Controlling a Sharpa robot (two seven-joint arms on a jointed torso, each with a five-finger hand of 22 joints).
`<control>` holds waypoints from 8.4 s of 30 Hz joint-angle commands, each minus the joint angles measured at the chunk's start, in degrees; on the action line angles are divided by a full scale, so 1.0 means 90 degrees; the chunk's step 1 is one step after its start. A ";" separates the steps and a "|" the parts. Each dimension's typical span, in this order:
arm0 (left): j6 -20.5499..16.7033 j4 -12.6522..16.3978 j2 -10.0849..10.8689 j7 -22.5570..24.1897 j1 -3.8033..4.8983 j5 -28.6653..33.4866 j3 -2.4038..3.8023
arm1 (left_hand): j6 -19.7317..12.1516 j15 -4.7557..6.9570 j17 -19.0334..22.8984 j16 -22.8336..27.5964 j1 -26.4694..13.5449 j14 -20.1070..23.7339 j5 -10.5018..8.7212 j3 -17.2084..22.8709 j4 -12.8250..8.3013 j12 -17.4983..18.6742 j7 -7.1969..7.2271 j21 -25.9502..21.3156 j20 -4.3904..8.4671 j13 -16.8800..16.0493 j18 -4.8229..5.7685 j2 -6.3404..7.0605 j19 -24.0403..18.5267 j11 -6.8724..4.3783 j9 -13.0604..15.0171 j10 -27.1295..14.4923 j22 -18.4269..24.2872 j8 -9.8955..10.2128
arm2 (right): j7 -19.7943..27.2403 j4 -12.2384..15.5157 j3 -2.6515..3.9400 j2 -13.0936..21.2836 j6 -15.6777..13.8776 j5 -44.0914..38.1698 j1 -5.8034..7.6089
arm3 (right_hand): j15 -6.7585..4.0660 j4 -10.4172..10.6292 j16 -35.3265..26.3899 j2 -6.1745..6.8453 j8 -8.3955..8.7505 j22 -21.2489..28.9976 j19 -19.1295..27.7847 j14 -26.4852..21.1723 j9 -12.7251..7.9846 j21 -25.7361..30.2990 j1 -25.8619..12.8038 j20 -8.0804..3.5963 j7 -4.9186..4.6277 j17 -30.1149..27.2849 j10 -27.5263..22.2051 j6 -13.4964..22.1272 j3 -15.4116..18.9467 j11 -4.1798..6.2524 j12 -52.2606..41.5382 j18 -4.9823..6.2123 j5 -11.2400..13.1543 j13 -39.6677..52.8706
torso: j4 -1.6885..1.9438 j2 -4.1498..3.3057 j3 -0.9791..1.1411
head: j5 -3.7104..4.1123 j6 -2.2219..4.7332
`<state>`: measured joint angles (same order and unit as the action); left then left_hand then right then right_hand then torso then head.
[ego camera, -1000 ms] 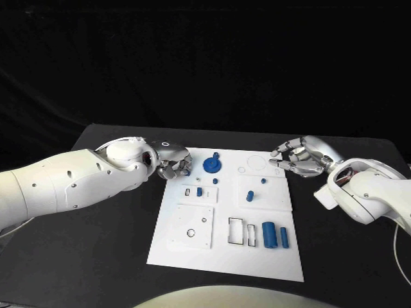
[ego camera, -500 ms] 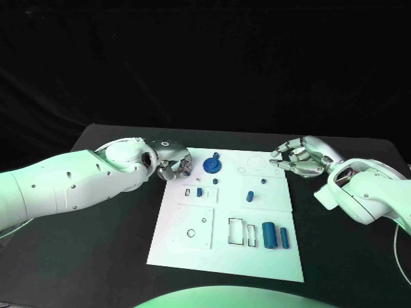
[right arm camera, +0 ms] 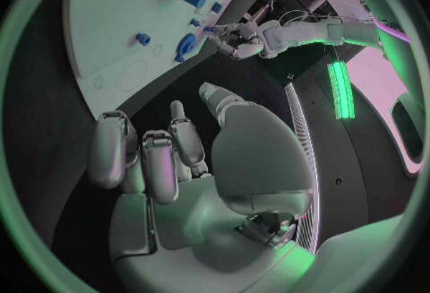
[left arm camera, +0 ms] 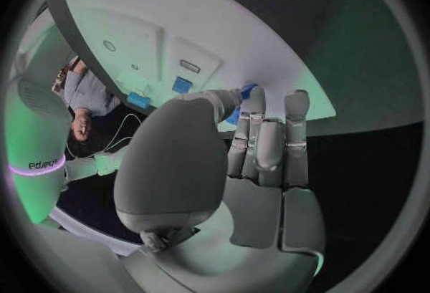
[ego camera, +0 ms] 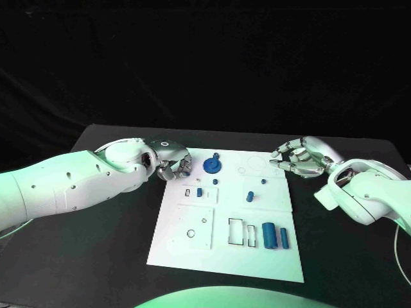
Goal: Assemble the parts on the task board
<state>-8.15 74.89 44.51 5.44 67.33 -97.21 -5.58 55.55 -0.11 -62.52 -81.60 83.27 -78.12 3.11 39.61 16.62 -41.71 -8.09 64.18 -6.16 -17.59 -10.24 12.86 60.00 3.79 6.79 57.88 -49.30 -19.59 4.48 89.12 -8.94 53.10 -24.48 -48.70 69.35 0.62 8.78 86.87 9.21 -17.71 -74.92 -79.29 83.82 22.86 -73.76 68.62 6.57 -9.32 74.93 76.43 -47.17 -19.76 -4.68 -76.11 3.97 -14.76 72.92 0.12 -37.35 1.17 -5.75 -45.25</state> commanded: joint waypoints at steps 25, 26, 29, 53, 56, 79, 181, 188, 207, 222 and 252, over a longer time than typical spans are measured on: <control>-0.0097 0.0004 0.0005 0.0020 -0.0005 0.0021 0.0002 | -0.0093 -0.0037 0.0098 0.0077 -0.0474 0.0009 0.0008 0.0619 -0.0035 0.0104 -0.0029 -0.0117 -0.0018 -0.0027 0.0103 -0.0200 -0.0035 0.0030 -0.0002 0.0012 0.0123 0.0205 | 0.0054 -0.0009 0.0000 -0.0009 0.0069 -0.0060 -0.0007 | -0.0042 0.0039 -0.0039 0.0003 -0.0042 -0.0113 0.0034 0.0433 -0.0011 0.0032 -0.0031 -0.0032 0.0003 0.0568 -0.0010 0.0038 -0.0003 0.0024 0.0001 0.0058 -0.0027 -0.0008 | 0.0000 0.0001 0.0003 | 0.0012 0.0019; -0.0101 0.0005 0.0005 0.0019 -0.0005 0.0022 0.0002 | -0.0090 -0.0037 0.0096 0.0077 -0.0476 0.0009 0.0008 0.0623 -0.0040 0.0102 -0.0029 -0.0122 -0.0018 -0.0030 0.0101 -0.0172 -0.0039 0.0029 -0.0001 0.0012 0.0129 0.0207 | 0.0054 -0.0009 0.0000 -0.0010 0.0069 -0.0060 -0.0008 | -0.0042 0.0039 -0.0039 0.0003 -0.0042 -0.0113 0.0034 0.0433 -0.0011 0.0032 -0.0031 -0.0032 0.0003 0.0568 -0.0010 0.0038 -0.0003 0.0024 0.0001 0.0058 -0.0027 -0.0008 | 0.0002 0.0001 0.0002 | 0.0012 0.0019; -0.0113 0.0004 0.0005 0.0010 -0.0006 0.0022 0.0002 | -0.0077 -0.0035 0.0087 0.0077 -0.0503 0.0004 0.0007 0.0633 -0.0050 0.0093 -0.0029 -0.0118 -0.0017 -0.0046 0.0102 -0.0026 -0.0031 0.0026 0.0005 0.0011 0.0122 0.0214 | 0.0055 -0.0012 0.0000 -0.0010 0.0070 -0.0060 -0.0009 | -0.0042 0.0039 -0.0039 0.0003 -0.0042 -0.0113 0.0034 0.0433 -0.0011 0.0032 -0.0031 -0.0032 0.0003 0.0568 -0.0010 0.0038 -0.0003 0.0024 0.0001 0.0058 -0.0027 -0.0008 | 0.0004 0.0003 0.0003 | 0.0015 0.0015; -0.0111 0.0001 0.0002 -0.0001 -0.0016 0.0022 0.0002 | -0.0020 -0.0034 0.0029 0.0065 -0.0854 -0.0030 0.0011 0.0676 -0.0002 0.0078 -0.0025 -0.0125 -0.0018 -0.0083 0.0107 0.0317 -0.0006 0.0025 0.0015 0.0054 0.0114 0.0258 | 0.0053 -0.0017 0.0000 -0.0006 0.0080 -0.0060 -0.0018 | -0.0042 0.0057 -0.0041 0.0009 -0.0049 -0.0106 0.0040 0.0432 -0.0013 0.0044 -0.0042 -0.0032 0.0003 0.0565 -0.0019 0.0043 0.0009 0.0023 0.0009 0.0061 -0.0027 -0.0017 | 0.0003 0.0001 0.0004 | 0.0013 0.0019; -0.0108 0.0001 0.0001 0.0002 -0.0016 0.0022 0.0002 | -0.0018 -0.0035 0.0030 0.0066 -0.0869 -0.0030 0.0010 0.0671 -0.0003 0.0078 -0.0025 -0.0125 -0.0018 -0.0085 0.0107 0.0326 -0.0004 0.0025 0.0015 0.0056 0.0113 0.0259 | 0.0054 -0.0018 0.0000 -0.0006 0.0080 -0.0060 -0.0019 | -0.0042 0.0057 -0.0041 0.0009 -0.0049 -0.0106 0.0040 0.0432 -0.0013 0.0044 -0.0042 -0.0032 0.0003 0.0565 -0.0019 0.0043 0.0009 0.0023 0.0009 0.0061 -0.0027 -0.0017 | 0.0000 -0.0001 0.0003 | 0.0010 0.0018; -0.0175 -0.0020 0.0013 -0.0139 -0.0019 0.0024 0.0004 | -0.0078 -0.0069 0.0095 0.0114 -0.2025 0.0024 0.0008 -0.0179 0.0013 0.0095 -0.0041 -0.0297 -0.0050 -0.0150 0.0088 0.0396 -0.0048 0.0059 -0.0028 0.0048 0.0273 0.0480 | 0.0065 -0.0026 0.0000 -0.0010 0.0042 -0.0059 -0.0023 | -0.0042 0.0069 -0.0048 0.0013 -0.0057 -0.0094 0.0050 0.0428 -0.0015 0.0062 -0.0041 -0.0031 0.0004 0.0549 -0.0026 0.0049 0.0018 0.0023 0.0014 0.0065 -0.0027 -0.0024 | -0.0002 -0.0002 0.0003 | 0.0012 0.0023; 0.2335 -0.0367 -0.0807 -0.0181 0.1080 -0.1002 -0.0489 | -0.0969 0.0183 -0.0575 -0.0216 -0.1084 -0.0201 0.0026 -0.3194 0.0036 -0.1929 0.0239 -0.0217 0.0118 -0.1573 0.0104 -0.0516 -0.0066 -0.0258 0.1878 -0.0245 0.0029 -0.1310 | 0.0112 -0.0148 0.0001 -0.0137 0.0021 0.0022 -0.0073 | -0.0043 0.0220 -0.0041 -0.0025 -0.0103 -0.0127 0.0023 0.0437 -0.0025 0.0043 -0.0115 -0.0033 0.0006 0.0582 -0.0007 0.0072 0.0061 0.0025 -0.0008 0.0056 -0.0200 -0.0004 | -0.0001 -0.0004 0.0001 | 0.0001 -0.0096; 0.2405 -0.0402 -0.0849 -0.0172 0.1059 -0.1002 -0.0489 | -0.0953 0.0179 -0.0556 -0.0209 -0.1092 -0.0189 0.0021 -0.3178 0.0035 -0.1925 0.0233 -0.0227 0.0115 -0.1572 0.0102 -0.0471 -0.0079 -0.0257 0.1870 -0.0254 0.0039 -0.1269 | 0.0115 -0.0148 0.0001 -0.0138 0.0013 0.0044 -0.0073 | -0.0043 0.0222 -0.0040 -0.0025 -0.0105 -0.0122 0.0026 0.0438 -0.0025 0.0049 -0.0112 -0.0033 0.0007 0.0586 -0.0008 0.0073 0.0061 0.0025 -0.0007 0.0058 -0.0205 -0.0005 | 0.0002 -0.0002 0.0002 | -0.0005 -0.0091; 0.2460 -0.0534 -0.0942 -0.0104 0.0986 -0.1002 -0.0489 | -0.0721 0.0190 -0.0570 -0.0215 -0.0949 -0.0183 0.0023 -0.2682 0.0035 -0.1886 0.0264 -0.0254 0.0108 -0.1556 0.0096 -0.0553 -0.0115 -0.0276 0.1822 -0.0271 0.0046 -0.0953 | 0.0121 -0.0150 0.0001 -0.0140 0.0020 0.0051 -0.0073 | -0.0043 0.0222 -0.0040 -0.0025 -0.0105 -0.0122 0.0026 0.0438 -0.0025 0.0049 -0.0112 -0.0033 0.0007 0.0586 -0.0008 0.0073 0.0061 0.0025 -0.0007 0.0058 -0.0205 -0.0005 | -0.0003 -0.0004 0.0003 | 0.0002 -0.0115; 0.2531 -0.0537 -0.0932 -0.0064 0.0971 -0.1002 -0.0490 | -0.0518 0.0211 -0.0564 -0.0214 -0.0851 -0.0179 0.0022 -0.2215 0.0033 -0.1766 0.0305 -0.0265 0.0115 -0.1497 0.0094 -0.0575 -0.0128 -0.0304 0.1783 -0.0276 0.0039 -0.0727 | 0.0124 -0.0146 0.0001 -0.0137 0.0024 0.0051 -0.0073 | -0.0044 0.0239 -0.0038 -0.0031 -0.0116 -0.0127 0.0022 0.0439 -0.0027 0.0047 -0.0110 -0.0033 0.0007 0.0591 0.0006 0.0074 0.0064 0.0026 -0.0022 0.0057 -0.0211 0.0011 | 0.0002 -0.0002 0.0000 | 0.0014 -0.0132; 0.2474 -0.0458 -0.0872 -0.0036 0.0970 -0.0954 -0.0490 | -0.0323 0.0222 -0.0562 -0.0213 -0.0987 -0.0184 0.0025 -0.1827 0.0036 -0.1592 0.0323 -0.0261 0.0127 -0.1402 0.0096 -0.0624 -0.0112 -0.0314 0.1713 -0.0214 0.0017 -0.0567 | 0.0121 -0.0149 0.0001 -0.0128 0.0019 0.0046 -0.0073 | -0.0044 0.0239 -0.0038 -0.0031 -0.0116 -0.0127 0.0022 0.0439 -0.0027 0.0047 -0.0110 -0.0033 0.0007 0.0591 0.0006 0.0074 0.0064 0.0026 -0.0022 0.0057 -0.0211 0.0011 | 0.0002 0.0000 0.0002 | 0.0014 -0.0161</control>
<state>14.01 70.60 36.69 4.49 76.05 -105.88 -10.01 52.14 1.72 -67.53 -83.31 74.59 -79.74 3.32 22.86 17.06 -56.28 -5.11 61.95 -5.13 -30.25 -10.25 7.45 59.16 1.11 22.26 55.82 -49.10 -25.06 5.11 87.72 -8.94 51.98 -24.60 -48.06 68.73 0.62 10.68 86.65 8.97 -18.38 -74.91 -79.08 83.82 22.69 -73.44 67.93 6.36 -9.25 74.95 76.43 -46.84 -19.30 -4.68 -76.11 3.97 -16.41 72.95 0.13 -37.35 1.16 -5.58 -46.68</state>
